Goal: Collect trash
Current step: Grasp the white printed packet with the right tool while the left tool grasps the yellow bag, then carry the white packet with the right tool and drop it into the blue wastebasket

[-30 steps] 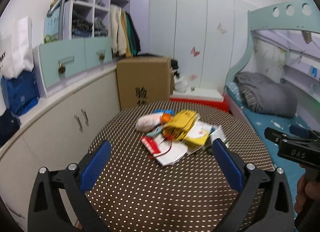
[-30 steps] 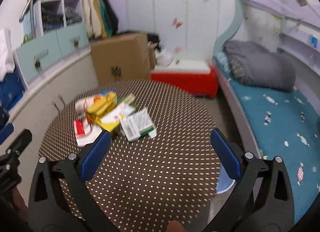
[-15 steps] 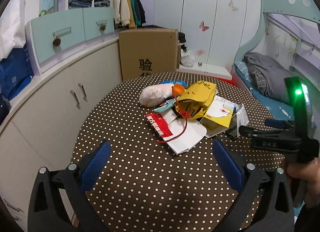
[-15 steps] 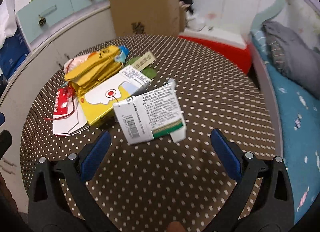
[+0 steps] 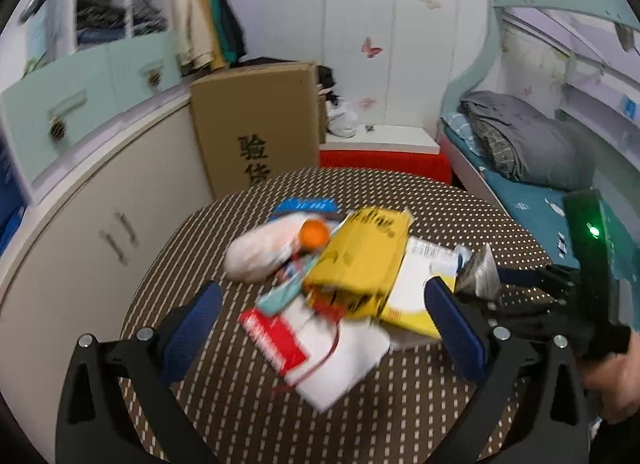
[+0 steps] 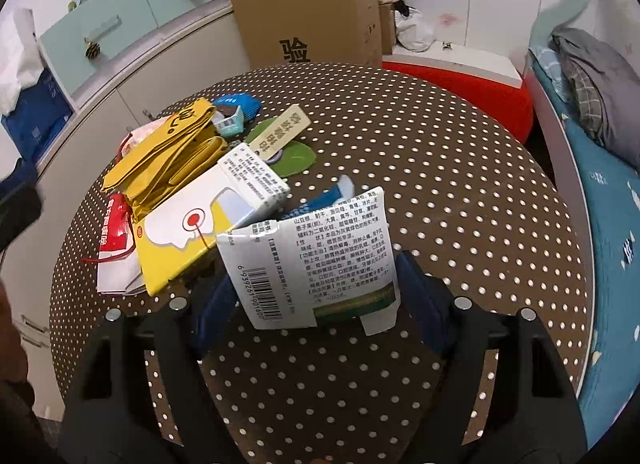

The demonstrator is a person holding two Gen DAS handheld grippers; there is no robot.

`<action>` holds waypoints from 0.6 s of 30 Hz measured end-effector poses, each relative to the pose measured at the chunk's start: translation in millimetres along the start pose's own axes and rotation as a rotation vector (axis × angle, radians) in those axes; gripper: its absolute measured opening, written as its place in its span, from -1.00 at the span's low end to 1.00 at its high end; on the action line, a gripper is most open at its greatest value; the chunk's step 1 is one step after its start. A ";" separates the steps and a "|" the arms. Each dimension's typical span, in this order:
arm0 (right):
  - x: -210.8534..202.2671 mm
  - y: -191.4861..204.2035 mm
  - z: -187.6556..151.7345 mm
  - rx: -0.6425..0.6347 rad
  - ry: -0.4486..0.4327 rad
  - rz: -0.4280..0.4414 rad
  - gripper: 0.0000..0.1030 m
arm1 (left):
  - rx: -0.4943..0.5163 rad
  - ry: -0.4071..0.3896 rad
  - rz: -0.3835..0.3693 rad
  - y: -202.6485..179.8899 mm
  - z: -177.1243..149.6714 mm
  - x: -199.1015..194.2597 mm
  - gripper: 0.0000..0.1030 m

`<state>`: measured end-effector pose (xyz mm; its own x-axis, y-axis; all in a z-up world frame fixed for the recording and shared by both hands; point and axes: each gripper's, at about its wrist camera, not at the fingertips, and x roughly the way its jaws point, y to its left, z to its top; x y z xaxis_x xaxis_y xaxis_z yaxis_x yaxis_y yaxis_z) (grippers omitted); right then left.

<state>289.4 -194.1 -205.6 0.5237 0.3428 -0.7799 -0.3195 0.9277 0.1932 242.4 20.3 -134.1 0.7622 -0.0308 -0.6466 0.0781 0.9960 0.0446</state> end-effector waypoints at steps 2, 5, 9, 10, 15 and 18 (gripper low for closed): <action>-3.4 -6.5 -2.1 0.023 -0.004 -0.004 0.46 | 0.035 0.008 -0.011 -6.5 8.6 12.7 0.92; -11.4 -15.5 -5.7 0.056 -0.016 -0.011 0.46 | 0.080 0.027 -0.029 -14.3 19.2 34.8 0.92; -25.1 -30.5 -5.4 0.101 -0.035 -0.016 0.46 | 0.143 0.077 -0.045 -23.0 26.3 63.8 0.90; -27.5 -32.3 -5.2 0.109 -0.038 -0.017 0.46 | 0.160 0.092 -0.055 -26.1 26.4 70.7 0.77; -39.8 -43.4 -4.3 0.136 -0.060 -0.031 0.46 | 0.213 0.128 -0.117 -37.1 20.9 84.9 0.02; -45.6 -44.7 -2.8 0.144 -0.075 -0.034 0.45 | 0.197 0.103 -0.133 -33.8 21.7 81.8 -0.25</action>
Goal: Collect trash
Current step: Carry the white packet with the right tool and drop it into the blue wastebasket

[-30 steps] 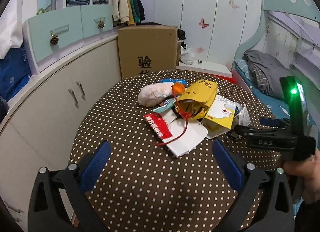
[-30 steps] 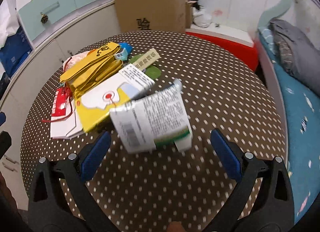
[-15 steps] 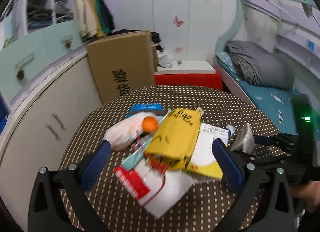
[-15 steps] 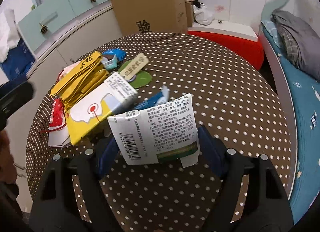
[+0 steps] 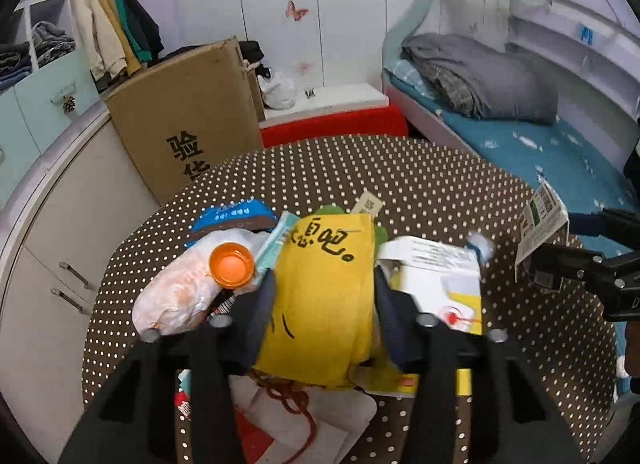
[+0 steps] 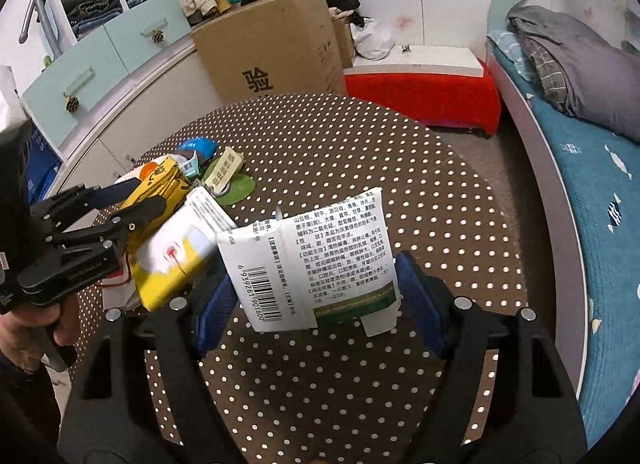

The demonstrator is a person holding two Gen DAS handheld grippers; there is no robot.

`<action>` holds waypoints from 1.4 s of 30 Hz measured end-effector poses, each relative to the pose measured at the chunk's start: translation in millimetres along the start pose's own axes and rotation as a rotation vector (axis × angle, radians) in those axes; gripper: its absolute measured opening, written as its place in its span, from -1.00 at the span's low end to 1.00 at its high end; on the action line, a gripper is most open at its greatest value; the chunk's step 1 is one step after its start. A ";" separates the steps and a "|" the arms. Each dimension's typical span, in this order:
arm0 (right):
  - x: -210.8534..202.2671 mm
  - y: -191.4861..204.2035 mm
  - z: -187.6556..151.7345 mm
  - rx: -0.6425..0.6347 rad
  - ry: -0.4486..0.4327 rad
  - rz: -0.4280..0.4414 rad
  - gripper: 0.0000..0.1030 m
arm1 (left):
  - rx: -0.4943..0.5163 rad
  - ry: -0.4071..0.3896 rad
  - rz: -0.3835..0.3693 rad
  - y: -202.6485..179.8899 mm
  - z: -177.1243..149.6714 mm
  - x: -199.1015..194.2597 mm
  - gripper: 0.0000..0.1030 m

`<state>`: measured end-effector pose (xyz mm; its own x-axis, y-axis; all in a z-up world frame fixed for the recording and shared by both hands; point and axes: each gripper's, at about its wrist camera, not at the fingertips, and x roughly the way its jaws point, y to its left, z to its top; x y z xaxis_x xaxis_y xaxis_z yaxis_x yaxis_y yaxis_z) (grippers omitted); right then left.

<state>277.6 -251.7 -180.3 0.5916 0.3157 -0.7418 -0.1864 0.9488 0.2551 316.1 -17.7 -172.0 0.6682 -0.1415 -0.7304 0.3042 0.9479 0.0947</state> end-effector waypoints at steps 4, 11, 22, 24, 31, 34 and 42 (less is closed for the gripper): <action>-9.8 -2.4 1.6 0.017 -0.025 0.007 0.45 | -0.033 -0.039 0.001 5.2 2.3 -11.0 -0.62; -29.8 -9.9 4.8 0.021 -0.071 0.007 0.45 | -0.099 -0.086 0.004 16.3 3.8 -32.9 -0.89; -51.1 -24.7 6.5 0.043 -0.109 -0.002 0.45 | -0.150 -0.116 -0.038 16.0 3.9 -54.6 -0.94; -56.9 -30.7 7.3 0.054 -0.122 -0.004 0.45 | -0.150 -0.132 -0.045 14.6 6.6 -61.0 -0.94; -83.9 -50.5 12.5 0.093 -0.184 -0.004 0.45 | -0.139 -0.230 -0.089 -0.9 31.4 -97.5 -0.94; -98.0 -65.5 14.4 0.121 -0.217 -0.004 0.46 | -0.128 -0.263 -0.128 -13.1 43.7 -110.2 -0.94; -121.0 -131.4 9.0 0.275 -0.261 0.007 0.46 | -0.073 -0.307 -0.252 -71.9 78.7 -118.5 -0.94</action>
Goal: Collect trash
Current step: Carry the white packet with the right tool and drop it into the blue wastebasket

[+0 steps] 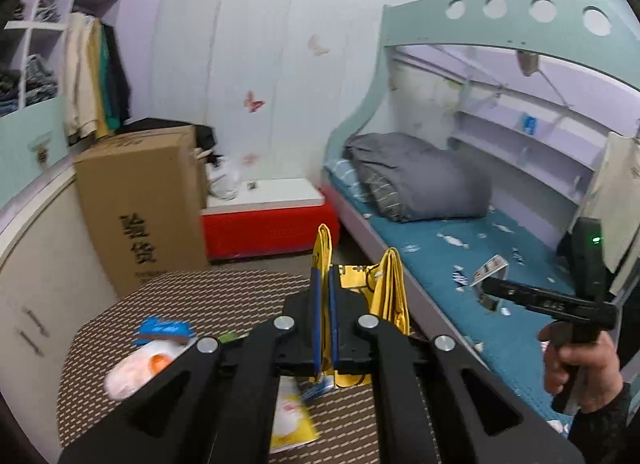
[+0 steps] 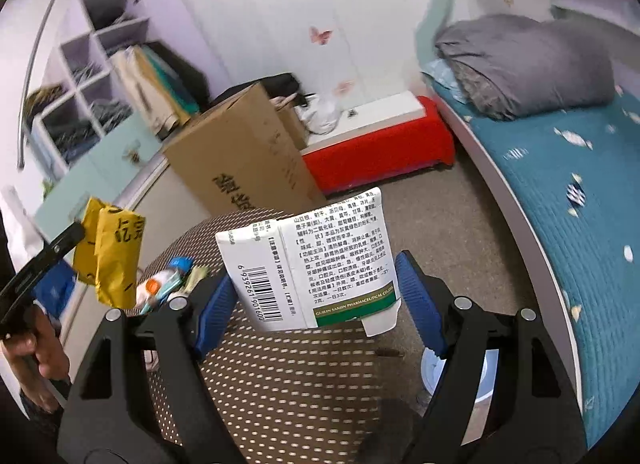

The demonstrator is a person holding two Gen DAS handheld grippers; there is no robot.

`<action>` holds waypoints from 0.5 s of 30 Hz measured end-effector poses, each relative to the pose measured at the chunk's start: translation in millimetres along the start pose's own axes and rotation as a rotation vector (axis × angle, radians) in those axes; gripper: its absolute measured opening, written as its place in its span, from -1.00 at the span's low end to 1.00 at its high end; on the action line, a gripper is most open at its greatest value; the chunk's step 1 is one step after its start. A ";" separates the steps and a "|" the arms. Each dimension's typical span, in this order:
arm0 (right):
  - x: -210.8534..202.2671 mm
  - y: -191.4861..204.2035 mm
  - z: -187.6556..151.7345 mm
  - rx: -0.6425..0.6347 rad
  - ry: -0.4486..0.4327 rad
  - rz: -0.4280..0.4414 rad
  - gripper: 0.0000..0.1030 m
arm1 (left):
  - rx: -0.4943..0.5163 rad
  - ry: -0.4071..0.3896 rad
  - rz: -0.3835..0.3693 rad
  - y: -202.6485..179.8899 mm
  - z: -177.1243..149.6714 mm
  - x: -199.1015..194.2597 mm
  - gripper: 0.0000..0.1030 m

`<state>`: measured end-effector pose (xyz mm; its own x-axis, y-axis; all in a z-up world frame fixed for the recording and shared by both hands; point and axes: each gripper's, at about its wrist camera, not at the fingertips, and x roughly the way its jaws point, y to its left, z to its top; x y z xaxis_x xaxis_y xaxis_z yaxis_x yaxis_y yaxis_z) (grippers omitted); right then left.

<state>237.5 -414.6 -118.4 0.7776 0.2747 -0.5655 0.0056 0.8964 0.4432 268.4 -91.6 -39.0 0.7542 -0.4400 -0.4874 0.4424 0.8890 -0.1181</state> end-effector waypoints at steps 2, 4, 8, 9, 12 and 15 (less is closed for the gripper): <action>-1.7 -28.1 2.5 0.072 -0.002 0.009 0.46 | 0.006 0.006 -0.032 -13.3 2.8 7.6 -0.94; 1.3 -59.3 1.3 0.161 0.013 0.023 0.46 | 0.008 0.018 -0.069 -28.7 5.7 20.5 -0.94; 17.8 -108.0 -7.6 0.267 0.057 -0.044 0.46 | 0.014 0.058 -0.117 -56.0 5.8 49.0 -0.94; 23.9 -117.2 -11.5 0.269 0.071 -0.082 0.46 | 0.019 0.071 -0.124 -63.6 5.2 58.0 -0.94; 42.9 -139.8 -23.1 0.273 0.119 -0.151 0.46 | 0.037 0.112 -0.140 -84.6 -0.9 84.3 -0.94; 71.6 -161.7 -39.0 0.275 0.182 -0.208 0.46 | 0.059 0.164 -0.157 -106.3 -7.7 114.6 -0.94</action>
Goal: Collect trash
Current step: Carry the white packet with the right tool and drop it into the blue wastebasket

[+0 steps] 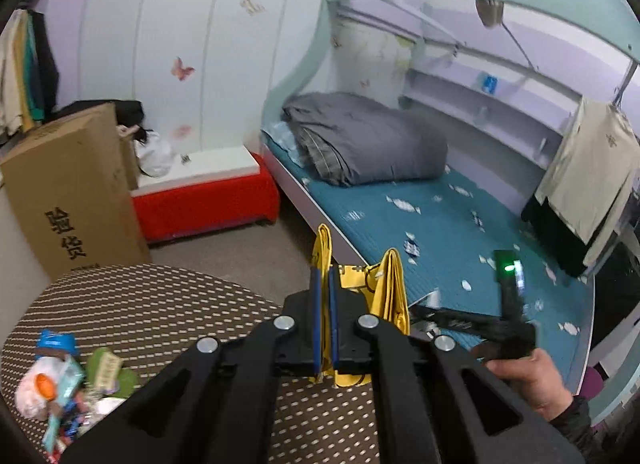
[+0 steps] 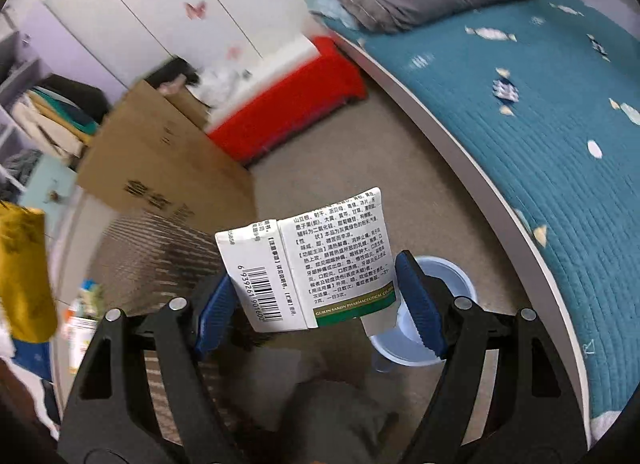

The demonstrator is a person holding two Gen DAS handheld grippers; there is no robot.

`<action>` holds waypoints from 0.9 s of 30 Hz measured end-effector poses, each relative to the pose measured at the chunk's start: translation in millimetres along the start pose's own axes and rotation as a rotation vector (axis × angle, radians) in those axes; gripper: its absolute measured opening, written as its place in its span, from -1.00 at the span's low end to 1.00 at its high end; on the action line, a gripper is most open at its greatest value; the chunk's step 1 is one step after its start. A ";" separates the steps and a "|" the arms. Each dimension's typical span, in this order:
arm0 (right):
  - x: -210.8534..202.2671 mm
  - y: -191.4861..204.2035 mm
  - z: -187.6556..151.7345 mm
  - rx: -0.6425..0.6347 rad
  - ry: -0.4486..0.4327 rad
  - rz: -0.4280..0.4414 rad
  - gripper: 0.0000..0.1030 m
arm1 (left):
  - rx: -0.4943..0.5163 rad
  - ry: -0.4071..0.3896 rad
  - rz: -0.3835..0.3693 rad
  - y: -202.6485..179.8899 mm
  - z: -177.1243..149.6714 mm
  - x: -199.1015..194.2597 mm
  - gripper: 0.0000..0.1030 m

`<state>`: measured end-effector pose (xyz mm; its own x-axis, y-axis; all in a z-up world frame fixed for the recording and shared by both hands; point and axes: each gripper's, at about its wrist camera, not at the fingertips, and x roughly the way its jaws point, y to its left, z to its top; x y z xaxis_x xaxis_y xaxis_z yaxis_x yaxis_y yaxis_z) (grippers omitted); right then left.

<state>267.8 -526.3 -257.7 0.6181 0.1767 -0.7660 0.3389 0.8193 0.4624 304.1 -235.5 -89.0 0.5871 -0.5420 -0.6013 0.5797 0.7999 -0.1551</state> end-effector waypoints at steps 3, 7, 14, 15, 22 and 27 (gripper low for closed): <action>34.4 -15.8 -2.3 0.015 0.065 -0.033 0.48 | 0.016 0.039 -0.013 -12.9 0.1 26.3 -0.94; 69.5 -41.7 -9.2 0.099 0.133 -0.040 0.77 | 0.054 0.093 -0.036 -34.5 -3.6 61.9 -0.94; 49.3 -89.3 -19.9 0.227 0.076 -0.045 0.80 | 0.117 0.195 -0.077 -66.8 -15.7 115.3 -0.94; 43.6 -92.0 -21.3 0.237 0.066 -0.049 0.80 | 0.126 0.214 -0.085 -72.9 -19.0 124.9 -0.94; 0.3 -111.6 -26.6 0.280 -0.009 -0.052 0.81 | 0.152 0.294 -0.124 -96.6 -29.2 167.4 -0.74; -13.0 -104.8 -27.9 0.279 -0.034 -0.038 0.83 | 0.117 0.293 -0.064 -95.7 -32.4 185.3 0.89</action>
<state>204.5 -599.2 -308.7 0.6231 0.1269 -0.7718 0.5411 0.6426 0.5425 339.1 -404.2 -210.9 0.3689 -0.4796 -0.7962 0.6815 0.7220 -0.1192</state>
